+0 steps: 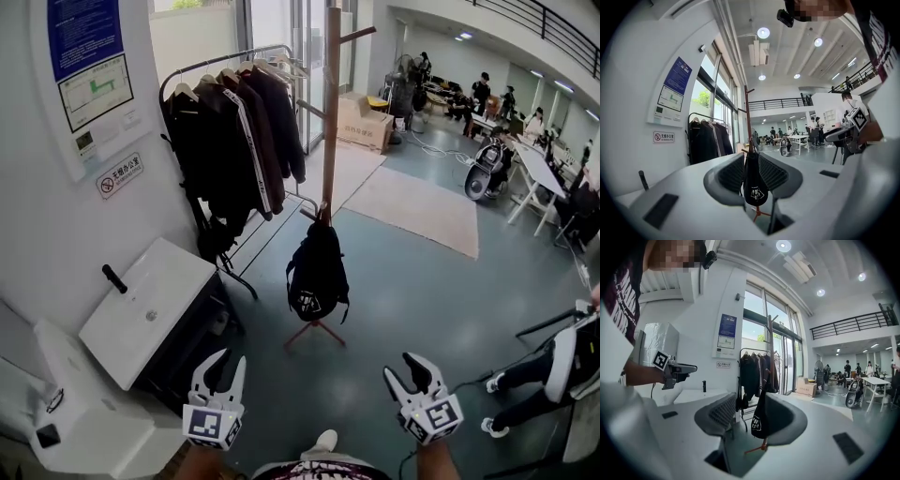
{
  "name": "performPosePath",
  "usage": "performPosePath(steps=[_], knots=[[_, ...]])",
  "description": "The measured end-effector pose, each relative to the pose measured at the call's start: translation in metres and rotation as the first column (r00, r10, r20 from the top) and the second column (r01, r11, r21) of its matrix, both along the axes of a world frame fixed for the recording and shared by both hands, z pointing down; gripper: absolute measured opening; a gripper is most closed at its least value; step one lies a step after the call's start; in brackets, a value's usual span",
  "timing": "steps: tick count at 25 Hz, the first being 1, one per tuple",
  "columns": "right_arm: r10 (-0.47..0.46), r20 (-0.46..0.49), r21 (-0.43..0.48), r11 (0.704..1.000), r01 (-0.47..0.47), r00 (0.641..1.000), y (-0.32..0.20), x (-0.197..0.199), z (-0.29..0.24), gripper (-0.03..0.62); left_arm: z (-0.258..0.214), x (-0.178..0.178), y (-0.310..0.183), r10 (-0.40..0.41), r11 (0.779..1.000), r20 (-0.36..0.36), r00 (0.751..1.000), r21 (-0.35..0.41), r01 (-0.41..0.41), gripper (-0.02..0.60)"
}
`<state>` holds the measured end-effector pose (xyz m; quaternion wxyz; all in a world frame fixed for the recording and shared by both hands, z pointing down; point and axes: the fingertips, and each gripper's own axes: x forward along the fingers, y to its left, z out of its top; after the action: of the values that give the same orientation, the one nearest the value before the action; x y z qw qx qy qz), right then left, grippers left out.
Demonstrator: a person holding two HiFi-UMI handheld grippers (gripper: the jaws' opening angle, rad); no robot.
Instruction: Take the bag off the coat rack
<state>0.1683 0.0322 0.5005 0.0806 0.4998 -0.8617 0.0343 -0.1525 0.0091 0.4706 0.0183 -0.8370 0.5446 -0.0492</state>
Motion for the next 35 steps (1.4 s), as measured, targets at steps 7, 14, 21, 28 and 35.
performPosePath(steps=[7, 14, 21, 28, 35], knots=[[-0.056, 0.008, -0.015, 0.998, 0.056, 0.998, -0.030, 0.023, 0.007, 0.195, 0.003, 0.027, -0.021, -0.034, 0.999, 0.018, 0.999, -0.001, 0.034, 0.086], [-0.120, 0.015, 0.014, 0.993, 0.120, 0.993, -0.053, 0.030, 0.003, 0.193, 0.002, 0.047, -0.030, -0.059, 0.998, 0.028, 0.998, -0.017, 0.059, 0.086], [-0.143, 0.034, -0.009, 0.990, 0.143, 0.989, -0.061, 0.030, 0.013, 0.192, -0.001, 0.055, -0.039, -0.059, 0.998, 0.031, 0.998, -0.007, 0.059, 0.086], [-0.118, 0.025, -0.036, 0.992, 0.119, 0.993, -0.078, 0.032, 0.020, 0.189, 0.011, 0.056, -0.063, -0.045, 0.999, 0.014, 0.999, -0.029, 0.045, 0.086], [-0.084, 0.014, -0.043, 0.996, 0.085, 0.996, -0.114, 0.031, 0.019, 0.186, 0.009, 0.058, -0.111, -0.008, 1.000, 0.003, 1.000, -0.030, 0.008, 0.086]])
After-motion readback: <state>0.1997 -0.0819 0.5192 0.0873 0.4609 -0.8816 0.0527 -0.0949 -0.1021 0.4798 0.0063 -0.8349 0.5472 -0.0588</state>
